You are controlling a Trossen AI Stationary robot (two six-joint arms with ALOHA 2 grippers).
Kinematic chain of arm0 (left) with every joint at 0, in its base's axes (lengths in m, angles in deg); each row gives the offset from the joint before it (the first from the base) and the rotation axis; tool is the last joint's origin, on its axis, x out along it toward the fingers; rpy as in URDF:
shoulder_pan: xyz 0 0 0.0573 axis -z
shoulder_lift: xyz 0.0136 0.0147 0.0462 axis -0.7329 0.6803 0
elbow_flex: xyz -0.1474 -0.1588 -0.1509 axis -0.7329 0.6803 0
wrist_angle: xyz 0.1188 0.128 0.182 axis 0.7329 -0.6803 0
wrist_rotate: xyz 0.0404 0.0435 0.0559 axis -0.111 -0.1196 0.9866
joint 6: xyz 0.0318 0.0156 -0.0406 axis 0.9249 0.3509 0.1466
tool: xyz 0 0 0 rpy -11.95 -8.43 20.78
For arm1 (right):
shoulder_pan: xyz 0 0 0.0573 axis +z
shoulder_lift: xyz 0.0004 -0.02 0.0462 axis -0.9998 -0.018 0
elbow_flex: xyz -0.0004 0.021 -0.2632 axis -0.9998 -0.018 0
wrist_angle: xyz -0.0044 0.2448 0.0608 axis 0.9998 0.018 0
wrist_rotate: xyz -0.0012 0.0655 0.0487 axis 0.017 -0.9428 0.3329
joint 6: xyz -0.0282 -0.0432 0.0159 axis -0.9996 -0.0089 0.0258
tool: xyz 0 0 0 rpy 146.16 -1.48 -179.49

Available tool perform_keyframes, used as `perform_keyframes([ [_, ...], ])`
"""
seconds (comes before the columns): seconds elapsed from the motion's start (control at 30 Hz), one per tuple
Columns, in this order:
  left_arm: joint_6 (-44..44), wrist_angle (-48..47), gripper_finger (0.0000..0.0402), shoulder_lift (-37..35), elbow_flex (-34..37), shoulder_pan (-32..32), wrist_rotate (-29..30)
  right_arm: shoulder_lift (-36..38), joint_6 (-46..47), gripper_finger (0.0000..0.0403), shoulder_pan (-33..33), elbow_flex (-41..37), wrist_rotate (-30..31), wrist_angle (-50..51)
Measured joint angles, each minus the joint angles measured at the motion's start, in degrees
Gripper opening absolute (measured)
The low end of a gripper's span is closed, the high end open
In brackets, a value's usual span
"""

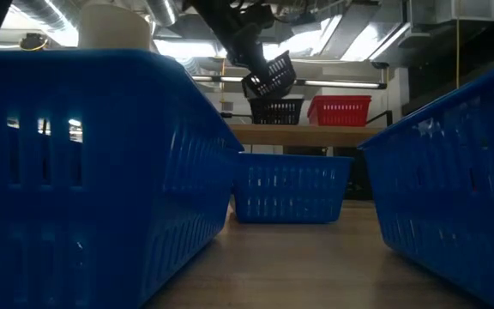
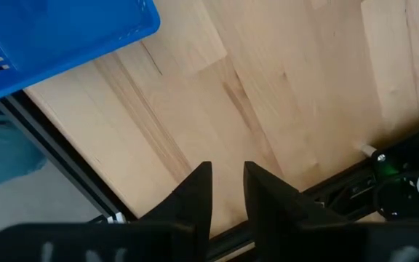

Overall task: Stack baskets on shelf by color
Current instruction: Stack the top black bin on top of the other black bin on the shelf

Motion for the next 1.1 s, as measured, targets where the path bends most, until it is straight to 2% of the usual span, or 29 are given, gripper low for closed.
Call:
perform_keyframes([
  [0.2,1.5,1.2,0.0007,0.3,0.0,0.0,2.0,0.0,0.0,0.0079,0.0,0.0,0.0,0.0],
  [0.53,2.5,1.2,0.0061,0.3,0.0,0.6,4.3,0.0,0.0,0.0079,0.0,0.0,0.0,0.0],
  [0.8,2.6,-0.6,0.0067,-1.0,-1.7,2.7,5.4,0.0,0.0,0.0079,0.0,0.0,0.0,0.0],
  [0.9,2.6,-1.1,0.0067,-1.2,-4.0,4.0,8.9,0.0,0.0,0.0079,0.0,0.0,1.0,-0.1],
  [1.03,4.9,-8.3,0.0064,-1.6,-6.7,4.9,18.4,0.0,0.0,0.0079,0.5,0.0,1.5,-0.2],
  [1.1,5.5,-12.7,0.0063,-1.5,-6.7,3.8,20.7,0.0,0.0,0.0079,0.9,0.0,1.5,-0.2],
])
